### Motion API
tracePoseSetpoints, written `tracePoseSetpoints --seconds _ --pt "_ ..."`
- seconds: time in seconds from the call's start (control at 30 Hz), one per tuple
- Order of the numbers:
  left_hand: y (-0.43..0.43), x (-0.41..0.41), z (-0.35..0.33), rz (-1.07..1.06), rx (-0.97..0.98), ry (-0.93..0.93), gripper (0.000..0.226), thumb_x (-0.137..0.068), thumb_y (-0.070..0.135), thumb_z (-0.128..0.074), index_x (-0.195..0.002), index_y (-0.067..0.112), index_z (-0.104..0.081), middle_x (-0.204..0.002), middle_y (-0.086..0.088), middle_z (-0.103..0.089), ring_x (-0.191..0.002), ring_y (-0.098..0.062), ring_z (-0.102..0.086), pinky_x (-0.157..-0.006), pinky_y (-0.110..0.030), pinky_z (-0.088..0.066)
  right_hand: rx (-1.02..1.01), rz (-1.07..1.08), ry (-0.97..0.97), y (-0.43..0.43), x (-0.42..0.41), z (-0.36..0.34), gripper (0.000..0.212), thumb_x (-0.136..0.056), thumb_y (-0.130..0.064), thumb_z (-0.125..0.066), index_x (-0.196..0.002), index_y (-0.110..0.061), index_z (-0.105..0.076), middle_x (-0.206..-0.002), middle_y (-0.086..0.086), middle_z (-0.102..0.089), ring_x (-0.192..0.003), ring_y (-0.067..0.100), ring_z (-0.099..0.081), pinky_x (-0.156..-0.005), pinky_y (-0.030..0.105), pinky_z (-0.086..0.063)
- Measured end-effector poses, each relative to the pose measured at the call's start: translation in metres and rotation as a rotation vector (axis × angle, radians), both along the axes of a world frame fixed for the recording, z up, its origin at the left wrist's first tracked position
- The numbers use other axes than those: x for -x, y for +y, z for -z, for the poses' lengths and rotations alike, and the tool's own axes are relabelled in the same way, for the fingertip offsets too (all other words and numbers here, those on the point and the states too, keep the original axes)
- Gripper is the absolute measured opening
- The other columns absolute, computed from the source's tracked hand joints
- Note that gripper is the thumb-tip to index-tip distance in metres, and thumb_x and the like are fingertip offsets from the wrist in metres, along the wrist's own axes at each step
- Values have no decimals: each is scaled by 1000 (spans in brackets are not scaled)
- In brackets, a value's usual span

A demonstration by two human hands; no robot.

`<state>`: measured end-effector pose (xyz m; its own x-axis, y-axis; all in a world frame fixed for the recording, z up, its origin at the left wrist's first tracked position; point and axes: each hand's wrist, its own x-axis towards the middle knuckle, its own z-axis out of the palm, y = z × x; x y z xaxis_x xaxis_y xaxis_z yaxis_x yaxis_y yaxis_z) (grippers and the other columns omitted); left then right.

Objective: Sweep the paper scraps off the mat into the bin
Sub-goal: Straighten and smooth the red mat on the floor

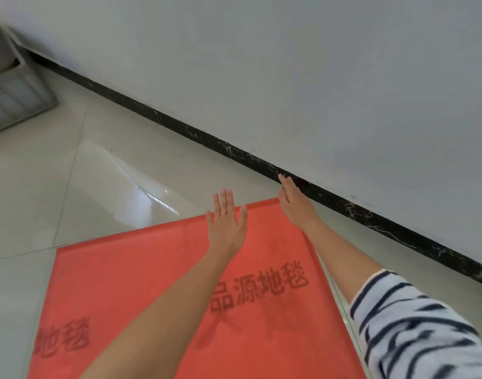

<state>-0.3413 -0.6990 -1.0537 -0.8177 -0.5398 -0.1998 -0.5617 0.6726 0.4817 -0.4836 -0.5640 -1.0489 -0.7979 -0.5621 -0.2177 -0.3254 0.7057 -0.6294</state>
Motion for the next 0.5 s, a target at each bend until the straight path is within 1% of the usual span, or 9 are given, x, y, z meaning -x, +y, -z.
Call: tracePoseSetpoints --seconds 0.07,0.1,0.13,0.2,0.27,0.3,0.37,0.43,0.5 --pt "0 34 21 46 66 43 69 -100 56 -11 -155 22 11 -162 7 17 -148 -12 21 -120 -42 10 52 8 10 -9 22 17 53 -103 -40 -30 -152 -38 -12 -162 -8 -6 -141 11 -30 -110 38 -28" --pt "1 53 32 55 89 79 68 -100 55 -11 -155 22 10 -162 7 16 -148 -13 21 -120 -42 10 100 13 9 -13 33 26 55 -101 -43 -32 -151 -42 -9 -162 -11 -5 -136 6 -36 -108 37 -30" --pt "3 71 44 36 97 117 65 -101 51 -12 -156 22 9 -162 7 15 -148 -13 20 -120 -41 11 143 7 22 -16 43 40 56 -101 -45 -33 -151 -45 -7 -161 -14 -4 -130 -2 -35 -106 33 -30" --pt "6 95 76 -42 97 175 60 -103 42 -11 -156 19 5 -163 4 11 -149 -15 17 -121 -42 9 175 -41 75 -20 54 71 57 -101 -43 -33 -151 -45 -6 -161 -16 -3 -133 -13 -18 -107 29 -29" --pt "3 104 116 -51 165 146 59 -102 38 -10 -157 17 -2 -164 0 4 -151 -18 10 -121 -49 2 72 -128 133 -19 54 114 56 -102 -41 -28 -154 -35 -7 -162 -12 -3 -141 -9 0 -117 33 -21" --pt "-1 104 139 -37 205 90 61 -101 38 -9 -157 15 -6 -165 -1 0 -151 -21 6 -121 -52 -1 -21 -173 200 -18 52 137 55 -102 -41 -22 -154 -30 -8 -162 -9 -4 -143 -4 4 -120 34 -12" --pt "-9 106 171 -52 286 -13 64 -97 37 -9 -157 14 -9 -165 -5 -3 -151 -24 5 -120 -54 2 -146 -227 336 -16 54 166 58 -99 -42 -9 -154 -23 -10 -161 -7 -5 -146 3 7 -120 29 3" --pt "-12 117 180 -19 303 -6 65 -96 36 -11 -156 13 -7 -164 -6 -2 -151 -24 4 -119 -53 6 -146 -242 382 -15 61 174 60 -98 -41 -6 -154 -19 -9 -161 -5 -5 -147 6 5 -119 27 6" --pt "-10 118 179 29 347 7 64 -96 33 -12 -156 9 -11 -164 -8 -6 -151 -24 -3 -119 -52 4 -190 -277 426 -17 61 176 60 -99 -38 -6 -154 -15 -12 -161 -3 -6 -148 10 2 -120 31 3"
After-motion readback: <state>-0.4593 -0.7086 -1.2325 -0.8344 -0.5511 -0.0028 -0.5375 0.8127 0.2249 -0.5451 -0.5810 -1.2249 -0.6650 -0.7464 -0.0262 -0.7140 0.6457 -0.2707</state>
